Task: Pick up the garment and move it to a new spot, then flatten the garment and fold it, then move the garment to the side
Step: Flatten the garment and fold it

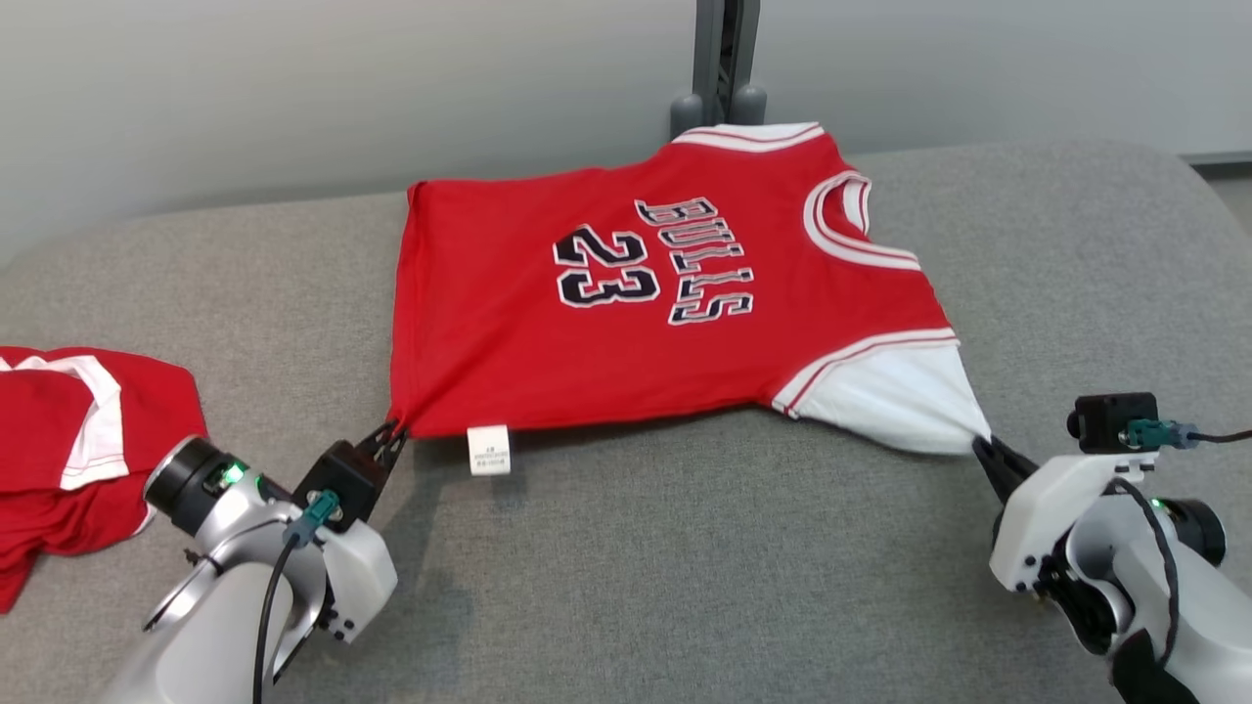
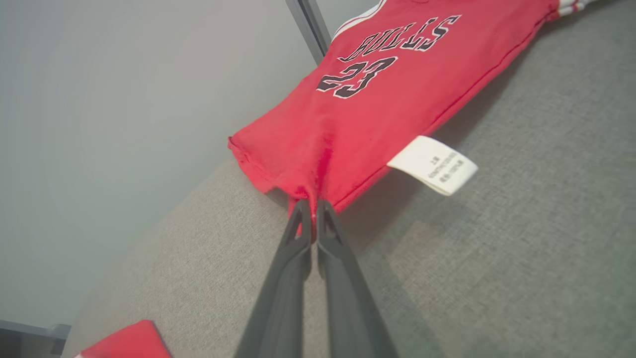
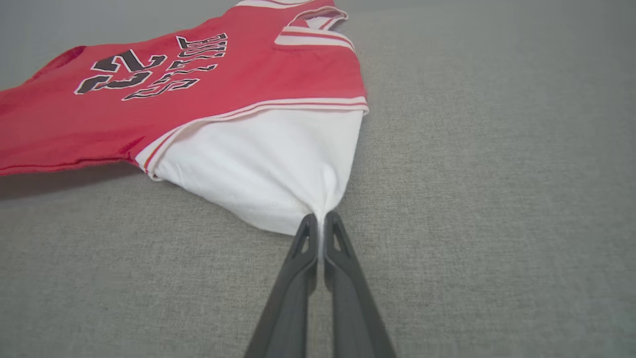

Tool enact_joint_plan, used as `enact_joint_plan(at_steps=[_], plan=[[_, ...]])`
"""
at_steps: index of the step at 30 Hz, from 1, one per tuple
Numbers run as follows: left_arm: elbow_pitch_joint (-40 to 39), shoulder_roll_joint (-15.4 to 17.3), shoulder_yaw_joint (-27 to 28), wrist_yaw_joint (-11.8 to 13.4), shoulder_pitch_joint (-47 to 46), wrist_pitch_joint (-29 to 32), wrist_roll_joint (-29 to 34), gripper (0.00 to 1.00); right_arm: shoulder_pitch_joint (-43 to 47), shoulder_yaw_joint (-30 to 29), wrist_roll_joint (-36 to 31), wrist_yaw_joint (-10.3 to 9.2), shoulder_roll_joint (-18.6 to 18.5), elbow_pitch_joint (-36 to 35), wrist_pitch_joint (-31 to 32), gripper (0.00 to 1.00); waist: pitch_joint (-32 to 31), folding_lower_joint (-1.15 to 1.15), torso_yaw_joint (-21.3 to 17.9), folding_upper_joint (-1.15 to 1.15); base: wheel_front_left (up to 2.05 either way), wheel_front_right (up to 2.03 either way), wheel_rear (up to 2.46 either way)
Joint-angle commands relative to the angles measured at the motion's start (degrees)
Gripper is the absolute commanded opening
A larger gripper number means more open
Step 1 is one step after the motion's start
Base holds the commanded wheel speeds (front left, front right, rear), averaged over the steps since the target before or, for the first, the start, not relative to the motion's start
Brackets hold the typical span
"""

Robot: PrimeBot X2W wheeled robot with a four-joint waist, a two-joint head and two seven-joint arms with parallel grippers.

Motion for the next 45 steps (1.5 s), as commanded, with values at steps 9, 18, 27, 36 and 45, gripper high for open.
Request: enact_joint_plan(at_steps=[9,18,27,36,45], plan=[[-2.1,1.9,-1.1,-0.8,5.0,-0.2,-1.2,0.0,5.6,2.1,8.2,-0.04,-5.2,-5.2,7.3,0.0,-3.3,0.0,0.9,0.0,0.0,0.0,0.0],[-6.5,2.4,-1.4,-0.3,9.6,1.9,-3.2,0.0,11.3,1.5,13.2,-0.04,-9.4,-12.1,10.3,0.0,-4.4,0.0,1.9,0.0,0.0,0.0,0.0],[-17.4,5.5,-1.8,-1.2,16.2,10.6,-6.7,0.0,17.4,-2.9,14.8,-0.04,-10.8,-18.2,11.7,0.0,-5.0,0.0,2.2,0.0,0.0,0.0,0.0],[-32.6,11.3,-0.9,-0.1,24.6,19.4,-10.2,0.0,26.9,-10.5,13.5,-0.04,-11.7,-26.3,18.0,0.0,-5.5,0.0,2.0,0.0,0.0,0.0,0.0],[-43.4,16.1,-1.8,-1.2,29.8,26.8,-13.7,0.0,35.8,-20.0,10.3,-0.04,-10.4,-36.2,28.4,0.0,-5.5,0.0,1.9,0.0,0.0,0.0,0.0]])
